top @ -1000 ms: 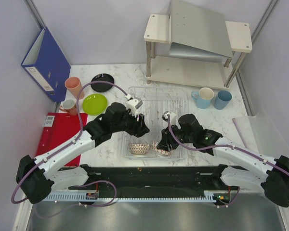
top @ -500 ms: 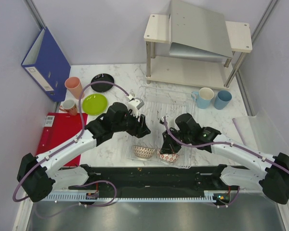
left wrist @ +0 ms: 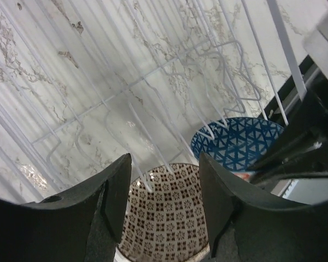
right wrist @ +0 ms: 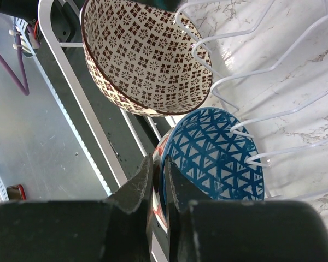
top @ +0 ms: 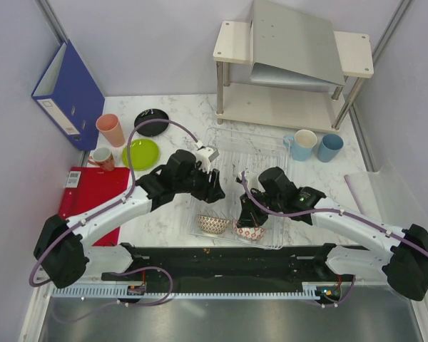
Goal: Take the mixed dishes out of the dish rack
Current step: Pick up the bowl from the dish rack.
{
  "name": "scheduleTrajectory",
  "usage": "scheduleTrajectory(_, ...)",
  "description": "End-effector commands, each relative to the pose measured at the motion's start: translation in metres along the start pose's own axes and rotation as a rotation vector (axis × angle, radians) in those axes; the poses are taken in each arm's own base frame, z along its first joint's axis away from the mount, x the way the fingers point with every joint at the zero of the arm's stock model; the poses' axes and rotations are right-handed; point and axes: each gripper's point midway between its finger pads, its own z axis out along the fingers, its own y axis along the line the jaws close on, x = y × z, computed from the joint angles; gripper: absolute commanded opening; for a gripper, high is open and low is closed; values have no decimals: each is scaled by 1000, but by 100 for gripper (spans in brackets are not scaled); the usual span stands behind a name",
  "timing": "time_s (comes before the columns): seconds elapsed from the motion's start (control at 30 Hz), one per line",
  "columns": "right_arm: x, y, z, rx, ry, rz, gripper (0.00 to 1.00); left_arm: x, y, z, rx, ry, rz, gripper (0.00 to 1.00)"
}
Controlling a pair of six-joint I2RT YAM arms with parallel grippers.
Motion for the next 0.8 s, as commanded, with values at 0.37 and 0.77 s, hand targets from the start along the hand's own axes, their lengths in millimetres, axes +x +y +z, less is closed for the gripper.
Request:
scheduleTrajectory(0.37,-19,-2,-9,51,-72,-18,0,-35,104,72,-246,80,-270,44)
scheduleTrajectory(0.77,-28,1,-10,44,-91,-28,0,-35,176,74,-310,72,-467,35)
